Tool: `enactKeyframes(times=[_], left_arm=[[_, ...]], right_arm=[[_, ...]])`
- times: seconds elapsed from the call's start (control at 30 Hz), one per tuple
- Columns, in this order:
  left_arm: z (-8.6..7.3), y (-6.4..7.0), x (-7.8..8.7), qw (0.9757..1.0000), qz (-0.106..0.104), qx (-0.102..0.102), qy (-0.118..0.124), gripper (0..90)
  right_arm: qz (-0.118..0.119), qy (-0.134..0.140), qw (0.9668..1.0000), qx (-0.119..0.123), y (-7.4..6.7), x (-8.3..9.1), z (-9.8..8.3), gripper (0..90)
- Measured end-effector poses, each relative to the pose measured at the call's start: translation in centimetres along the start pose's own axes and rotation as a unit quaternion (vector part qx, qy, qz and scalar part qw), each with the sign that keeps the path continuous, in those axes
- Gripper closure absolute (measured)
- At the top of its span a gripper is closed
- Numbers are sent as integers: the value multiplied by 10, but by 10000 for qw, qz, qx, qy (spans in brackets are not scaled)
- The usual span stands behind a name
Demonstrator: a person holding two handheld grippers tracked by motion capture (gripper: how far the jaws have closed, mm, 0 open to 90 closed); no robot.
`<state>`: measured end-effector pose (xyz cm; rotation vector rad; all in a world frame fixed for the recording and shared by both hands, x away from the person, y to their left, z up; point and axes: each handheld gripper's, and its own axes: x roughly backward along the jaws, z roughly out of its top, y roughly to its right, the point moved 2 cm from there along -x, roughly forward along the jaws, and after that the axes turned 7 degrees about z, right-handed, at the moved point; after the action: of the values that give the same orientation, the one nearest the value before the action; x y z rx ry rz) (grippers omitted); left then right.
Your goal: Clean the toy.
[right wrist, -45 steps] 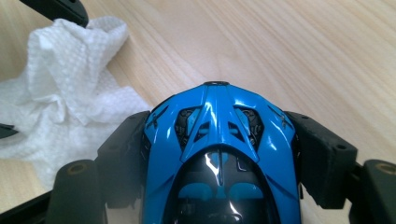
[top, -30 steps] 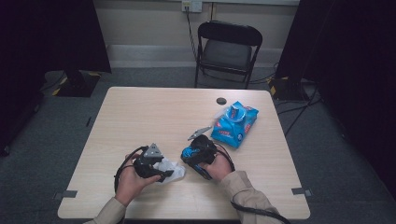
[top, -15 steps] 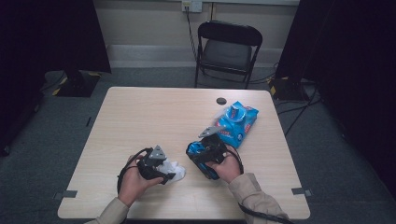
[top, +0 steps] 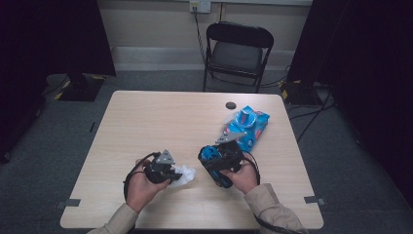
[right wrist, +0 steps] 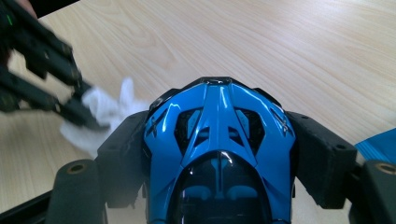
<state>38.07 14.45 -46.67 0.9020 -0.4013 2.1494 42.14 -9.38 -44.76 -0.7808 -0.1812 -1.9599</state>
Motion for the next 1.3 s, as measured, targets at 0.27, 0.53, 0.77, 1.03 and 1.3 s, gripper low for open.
enactKeyframes(times=[0.27, 0.53, 0.77, 1.03, 1.3], left_arm=[[35, -30, 11, 9949, -39, 761, 653, 827], [78, -37, 5, 9898, -281, 1089, 880, 829], [84, -24, -16, 9920, -486, 952, 675, 828], [80, -24, -15, 9922, -570, 946, 576, 828], [70, -19, -12, 9937, -735, 742, 404, 828]], right_arm=[[118, 9, 9999, 77, -6, 1, 1, 264], [264, 14, 9995, 171, -13, -5, 9, 264], [345, -2, 9990, 275, -20, -10, 15, 264], [257, 2, 9995, 203, -14, -8, 10, 264], [109, -28, 9998, 177, -8, -2, 10, 264]])
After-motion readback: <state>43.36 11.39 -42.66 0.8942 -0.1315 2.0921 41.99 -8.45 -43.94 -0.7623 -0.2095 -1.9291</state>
